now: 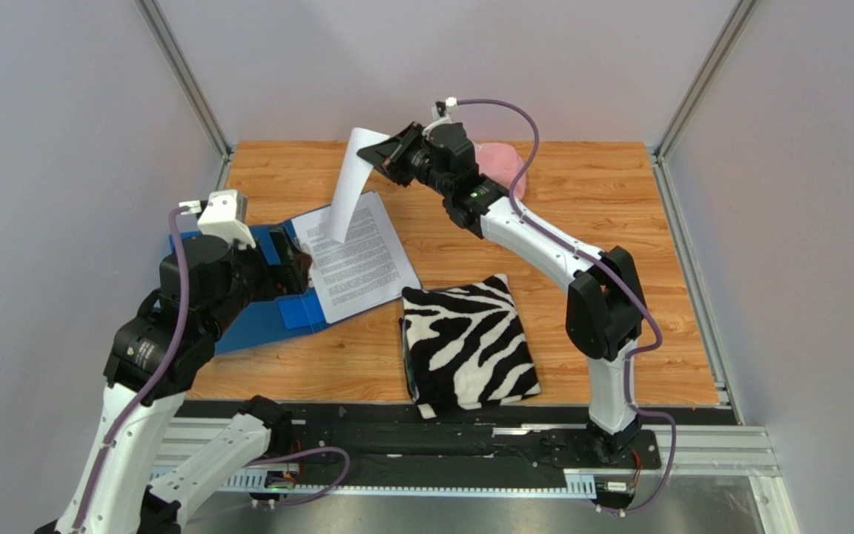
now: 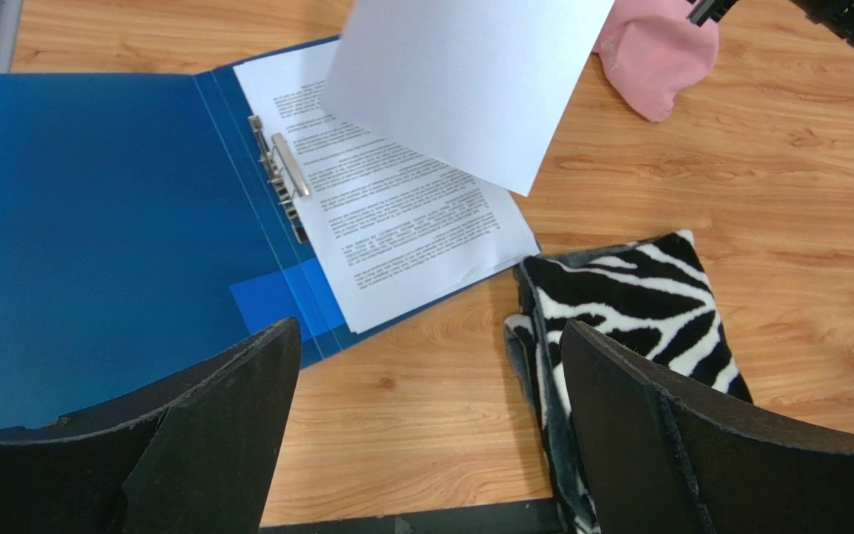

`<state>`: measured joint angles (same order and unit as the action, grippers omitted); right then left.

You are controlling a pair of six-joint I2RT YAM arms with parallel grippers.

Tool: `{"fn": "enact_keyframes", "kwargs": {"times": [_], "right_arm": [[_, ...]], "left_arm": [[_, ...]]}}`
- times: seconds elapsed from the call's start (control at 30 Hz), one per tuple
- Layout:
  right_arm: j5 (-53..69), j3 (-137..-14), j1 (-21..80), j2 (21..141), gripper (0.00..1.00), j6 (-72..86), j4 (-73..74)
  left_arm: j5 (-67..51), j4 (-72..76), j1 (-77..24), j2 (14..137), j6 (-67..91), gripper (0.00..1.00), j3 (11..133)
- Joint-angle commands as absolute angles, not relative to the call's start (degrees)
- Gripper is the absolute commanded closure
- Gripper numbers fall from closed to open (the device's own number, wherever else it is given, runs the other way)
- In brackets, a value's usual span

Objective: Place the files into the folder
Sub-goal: Place the file in the folder with some files.

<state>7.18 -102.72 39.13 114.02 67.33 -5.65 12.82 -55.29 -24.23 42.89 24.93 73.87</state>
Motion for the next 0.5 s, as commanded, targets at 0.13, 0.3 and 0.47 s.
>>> {"fn": "enact_keyframes", "kwargs": {"times": [0.13,0.3,0.47], "right_arm": [[3.96,-90.27,37.88,115.13,1.00,73.47,-21.15],[1.85,-85.87,37.97,120.22,1.00,72.95,-31.99],[-2.19,-78.93,37.36,121.29,1.00,71.54,-39.02]], "left_arm": [[8.98,-58.78,-21.01,47.27,29.79,0.01,79.44],[1.76,-61.09,-18.55,52.65,31.55,0.02,81.48],[0.35,-58.80,-16.53,51.68,30.94,0.02,78.67]]}}
